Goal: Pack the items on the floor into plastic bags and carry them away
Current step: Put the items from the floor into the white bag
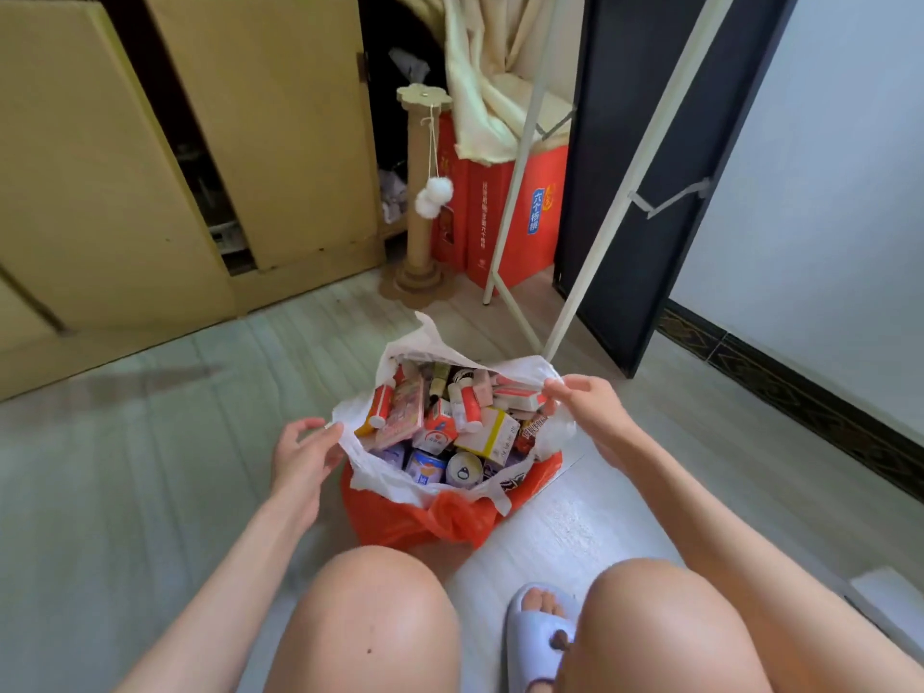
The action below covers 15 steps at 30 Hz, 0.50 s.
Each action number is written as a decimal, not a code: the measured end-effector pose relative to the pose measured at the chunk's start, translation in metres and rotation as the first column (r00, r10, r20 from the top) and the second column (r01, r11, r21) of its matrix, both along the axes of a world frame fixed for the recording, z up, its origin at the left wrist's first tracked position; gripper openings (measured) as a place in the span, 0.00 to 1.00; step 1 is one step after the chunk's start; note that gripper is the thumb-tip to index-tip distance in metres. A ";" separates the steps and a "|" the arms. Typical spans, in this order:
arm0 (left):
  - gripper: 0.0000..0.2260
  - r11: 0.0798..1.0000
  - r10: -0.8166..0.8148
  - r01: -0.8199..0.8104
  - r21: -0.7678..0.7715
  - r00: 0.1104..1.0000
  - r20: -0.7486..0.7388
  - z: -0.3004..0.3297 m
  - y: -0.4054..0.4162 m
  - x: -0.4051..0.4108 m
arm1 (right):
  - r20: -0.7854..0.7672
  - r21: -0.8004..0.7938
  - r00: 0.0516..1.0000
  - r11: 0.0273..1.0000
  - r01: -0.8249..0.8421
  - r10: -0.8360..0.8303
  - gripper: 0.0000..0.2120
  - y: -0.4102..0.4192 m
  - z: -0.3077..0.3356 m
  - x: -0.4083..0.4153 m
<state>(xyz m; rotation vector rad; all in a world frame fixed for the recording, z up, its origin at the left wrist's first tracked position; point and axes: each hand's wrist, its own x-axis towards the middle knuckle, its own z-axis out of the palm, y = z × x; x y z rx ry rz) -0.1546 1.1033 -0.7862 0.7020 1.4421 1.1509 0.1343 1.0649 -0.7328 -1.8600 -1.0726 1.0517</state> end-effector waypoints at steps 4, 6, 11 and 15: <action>0.09 0.995 0.062 -0.068 0.072 0.995 0.083 -0.027 -0.001 0.005 | -0.151 0.053 0.988 0.998 0.030 -0.022 0.21 -0.005 -0.018 -0.004; 0.05 0.998 0.031 -0.036 0.052 0.994 0.101 -0.041 0.000 0.016 | -0.196 0.062 0.981 0.998 0.022 -0.009 0.16 -0.002 -0.029 -0.002; 0.09 0.992 -0.126 0.126 -0.024 0.992 -0.013 -0.065 0.004 0.038 | -0.222 0.040 0.975 0.999 -0.024 0.032 0.13 0.015 -0.046 0.001; 0.13 0.992 -0.096 0.080 -0.101 0.983 -0.154 -0.054 0.006 0.034 | -0.225 -0.046 0.973 0.998 -0.052 0.041 0.12 0.018 -0.033 -0.003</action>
